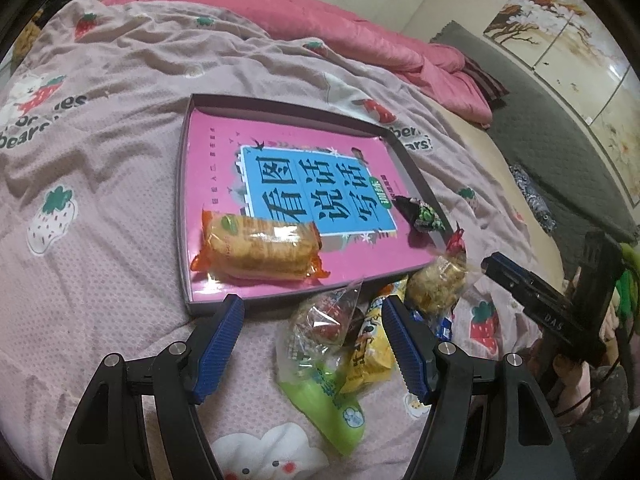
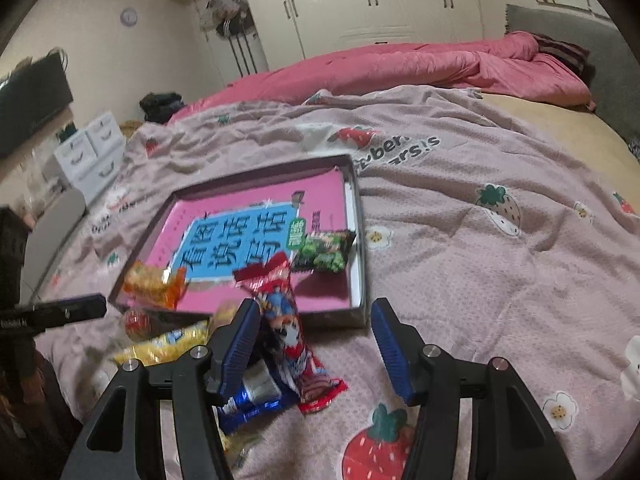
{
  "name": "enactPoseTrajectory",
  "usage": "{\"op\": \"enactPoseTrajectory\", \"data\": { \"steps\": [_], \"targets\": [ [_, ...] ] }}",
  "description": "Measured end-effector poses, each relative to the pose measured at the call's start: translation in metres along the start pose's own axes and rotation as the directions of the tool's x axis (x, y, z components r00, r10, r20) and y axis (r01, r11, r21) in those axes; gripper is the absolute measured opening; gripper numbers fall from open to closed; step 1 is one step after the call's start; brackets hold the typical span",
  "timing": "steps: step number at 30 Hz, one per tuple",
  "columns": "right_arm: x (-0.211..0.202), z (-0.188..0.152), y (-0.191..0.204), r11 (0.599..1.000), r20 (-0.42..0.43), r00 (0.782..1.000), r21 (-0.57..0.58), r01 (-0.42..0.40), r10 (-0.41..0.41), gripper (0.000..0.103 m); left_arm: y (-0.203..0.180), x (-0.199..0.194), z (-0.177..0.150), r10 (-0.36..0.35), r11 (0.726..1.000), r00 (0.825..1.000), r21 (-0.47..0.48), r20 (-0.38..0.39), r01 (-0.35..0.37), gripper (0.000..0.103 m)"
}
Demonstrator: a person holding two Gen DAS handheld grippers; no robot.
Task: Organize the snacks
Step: 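Grasp the red-and-white stick snack with the right tool while the left tool reaches the clear candy bag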
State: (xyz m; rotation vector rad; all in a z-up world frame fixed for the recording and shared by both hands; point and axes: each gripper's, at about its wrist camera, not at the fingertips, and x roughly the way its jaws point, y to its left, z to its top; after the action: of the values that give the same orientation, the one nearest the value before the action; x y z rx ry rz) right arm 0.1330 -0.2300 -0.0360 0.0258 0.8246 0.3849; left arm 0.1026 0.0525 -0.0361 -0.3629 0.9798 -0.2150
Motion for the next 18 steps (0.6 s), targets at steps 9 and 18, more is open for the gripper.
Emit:
{"op": "enactPoseTrajectory", "data": {
  "steps": [9, 18],
  "targets": [
    [0.013, -0.009, 0.008, 0.998, -0.064, 0.998, -0.064, -0.001, -0.003, 0.053, -0.003, 0.005, -0.003, 0.013, 1.0, 1.0, 0.015, -0.026, -0.013, 0.073],
    [0.034, -0.013, 0.016, 0.993, -0.118, 0.993, -0.12, -0.004, -0.01, 0.037, -0.004, 0.015, -0.007, 0.014, 1.0, 0.998, 0.02, -0.059, -0.013, 0.073]
  ]
}}
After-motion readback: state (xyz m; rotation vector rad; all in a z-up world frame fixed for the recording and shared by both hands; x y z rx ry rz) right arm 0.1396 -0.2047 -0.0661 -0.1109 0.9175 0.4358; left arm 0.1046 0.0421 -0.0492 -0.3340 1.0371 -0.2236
